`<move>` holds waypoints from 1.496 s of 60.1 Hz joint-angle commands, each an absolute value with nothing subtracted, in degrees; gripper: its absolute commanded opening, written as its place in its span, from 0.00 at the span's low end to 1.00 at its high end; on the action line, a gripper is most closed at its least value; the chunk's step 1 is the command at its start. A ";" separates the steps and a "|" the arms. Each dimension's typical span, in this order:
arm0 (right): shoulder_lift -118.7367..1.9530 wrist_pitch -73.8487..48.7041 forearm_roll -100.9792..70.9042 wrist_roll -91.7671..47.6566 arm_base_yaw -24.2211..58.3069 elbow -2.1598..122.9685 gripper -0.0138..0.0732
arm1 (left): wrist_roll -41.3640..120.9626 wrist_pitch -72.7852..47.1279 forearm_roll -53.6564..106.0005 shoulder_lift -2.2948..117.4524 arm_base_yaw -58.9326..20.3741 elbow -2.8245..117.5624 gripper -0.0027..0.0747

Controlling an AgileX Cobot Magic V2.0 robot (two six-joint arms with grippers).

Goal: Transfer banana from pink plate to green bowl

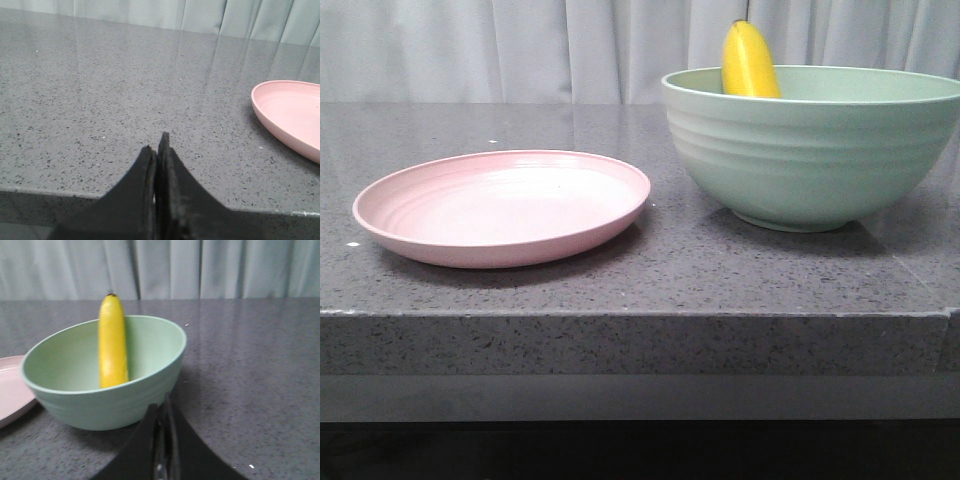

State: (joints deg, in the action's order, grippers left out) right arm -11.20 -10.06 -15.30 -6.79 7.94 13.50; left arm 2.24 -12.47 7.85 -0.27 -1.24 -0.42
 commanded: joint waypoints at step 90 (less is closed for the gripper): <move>1.91 -3.81 -8.73 -0.31 0.54 -1.57 0.09 | 1.75 -7.50 8.36 -1.31 -1.10 -0.60 0.01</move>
